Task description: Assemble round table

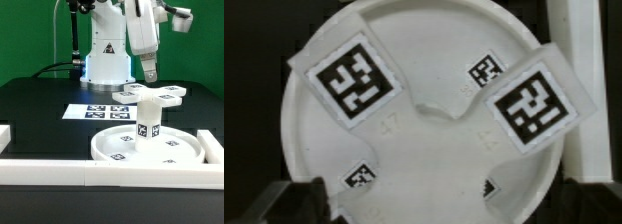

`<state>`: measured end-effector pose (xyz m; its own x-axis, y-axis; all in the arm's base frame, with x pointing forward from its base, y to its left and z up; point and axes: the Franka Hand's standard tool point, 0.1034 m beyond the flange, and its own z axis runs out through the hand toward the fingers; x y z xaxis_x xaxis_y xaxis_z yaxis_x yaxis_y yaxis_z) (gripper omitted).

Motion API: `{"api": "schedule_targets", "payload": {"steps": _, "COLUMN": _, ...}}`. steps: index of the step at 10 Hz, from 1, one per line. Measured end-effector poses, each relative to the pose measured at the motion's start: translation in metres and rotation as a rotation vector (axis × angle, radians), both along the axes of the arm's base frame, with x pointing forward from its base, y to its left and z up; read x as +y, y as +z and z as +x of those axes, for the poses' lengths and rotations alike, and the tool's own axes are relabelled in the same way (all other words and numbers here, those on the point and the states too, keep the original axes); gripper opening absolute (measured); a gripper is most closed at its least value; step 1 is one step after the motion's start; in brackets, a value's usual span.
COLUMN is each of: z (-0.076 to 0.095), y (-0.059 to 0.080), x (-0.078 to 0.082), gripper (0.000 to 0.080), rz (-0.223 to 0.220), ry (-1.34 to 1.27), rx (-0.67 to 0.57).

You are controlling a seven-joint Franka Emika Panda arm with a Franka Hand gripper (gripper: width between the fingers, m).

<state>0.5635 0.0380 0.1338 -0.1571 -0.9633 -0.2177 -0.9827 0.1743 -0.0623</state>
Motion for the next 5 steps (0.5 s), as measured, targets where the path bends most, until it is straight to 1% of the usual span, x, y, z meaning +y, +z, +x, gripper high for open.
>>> {"api": "schedule_targets", "payload": {"steps": 2, "z": -0.0036, "y": -0.0096, "x": 0.0099, "gripper": 0.0649, "rz": -0.057, "ry": 0.360, "rx": -0.037}}
{"api": "schedule_targets", "payload": {"steps": 3, "z": -0.0044, "y": -0.0105, "x": 0.0126, "gripper": 0.0649, "rz": -0.071, "ry": 0.463, "rx": -0.051}}
{"api": "schedule_targets", "payload": {"steps": 5, "z": -0.0045, "y": -0.0112, "x": 0.0118, "gripper": 0.0649, "rz": -0.082, "ry": 0.608, "rx": -0.078}}
